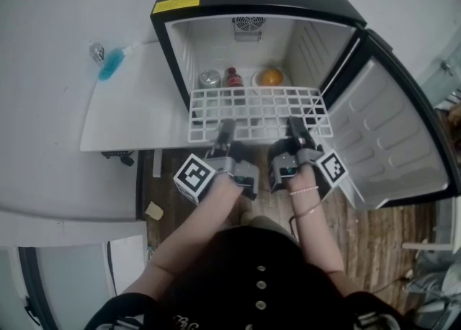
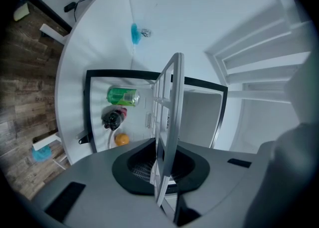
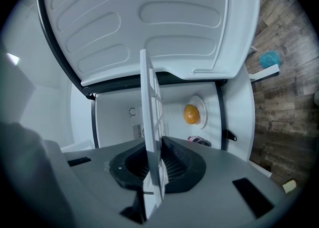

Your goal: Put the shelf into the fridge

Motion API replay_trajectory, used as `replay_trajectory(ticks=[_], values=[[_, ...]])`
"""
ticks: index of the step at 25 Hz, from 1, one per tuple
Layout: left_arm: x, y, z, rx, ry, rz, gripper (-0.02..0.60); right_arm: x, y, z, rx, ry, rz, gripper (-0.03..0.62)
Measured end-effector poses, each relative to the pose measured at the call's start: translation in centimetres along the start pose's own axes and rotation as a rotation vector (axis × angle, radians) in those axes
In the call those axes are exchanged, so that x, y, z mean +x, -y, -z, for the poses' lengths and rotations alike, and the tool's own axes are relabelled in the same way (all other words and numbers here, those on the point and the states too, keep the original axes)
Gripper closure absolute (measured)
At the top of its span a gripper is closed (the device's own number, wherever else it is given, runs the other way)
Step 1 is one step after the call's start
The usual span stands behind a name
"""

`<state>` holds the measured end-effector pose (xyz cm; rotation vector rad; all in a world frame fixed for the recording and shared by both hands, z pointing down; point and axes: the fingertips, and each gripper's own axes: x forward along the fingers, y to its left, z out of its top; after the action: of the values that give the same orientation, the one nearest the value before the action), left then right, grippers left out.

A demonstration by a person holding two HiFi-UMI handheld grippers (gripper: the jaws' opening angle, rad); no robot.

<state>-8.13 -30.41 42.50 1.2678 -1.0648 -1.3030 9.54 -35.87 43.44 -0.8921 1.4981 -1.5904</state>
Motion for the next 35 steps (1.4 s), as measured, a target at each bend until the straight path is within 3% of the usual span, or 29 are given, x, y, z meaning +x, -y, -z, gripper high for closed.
replay_trajectory(ticks=[18,35], values=[[-0.4,-0.3,-0.2,-0.003,0.058,0.002,0.548,1.1,0.1,0.3,-0.006,-0.049,0.009,0.557],[0.4,-0.7,0.1,0.004,0.057,-0.01,0.548,1.2,1.1,-0.7,-0.012,-0.022,0.03,0.559]])
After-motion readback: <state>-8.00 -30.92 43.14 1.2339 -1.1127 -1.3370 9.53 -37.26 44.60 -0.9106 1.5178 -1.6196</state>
